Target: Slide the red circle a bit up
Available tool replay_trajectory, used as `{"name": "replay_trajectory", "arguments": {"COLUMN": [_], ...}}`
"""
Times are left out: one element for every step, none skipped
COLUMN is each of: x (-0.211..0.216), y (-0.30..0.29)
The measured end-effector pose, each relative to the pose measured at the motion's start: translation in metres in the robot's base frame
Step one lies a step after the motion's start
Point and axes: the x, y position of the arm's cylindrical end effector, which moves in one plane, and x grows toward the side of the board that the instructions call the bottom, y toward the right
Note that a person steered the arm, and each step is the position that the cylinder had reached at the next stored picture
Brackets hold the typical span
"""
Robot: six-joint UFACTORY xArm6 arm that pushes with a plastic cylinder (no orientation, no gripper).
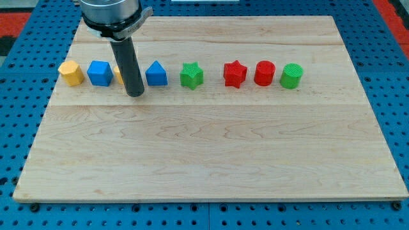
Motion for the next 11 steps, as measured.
{"name": "replay_trajectory", "arguments": {"x": [-0.005,-0.008,0.034,0.056,0.026,0.001,-0.021,-0.027,-0.062,-0.091,-0.048], "y": [-0.011,-0.018,0.024,0.125,0.185,0.236,0.249,0.249,0.240,0.240,0.232]}}
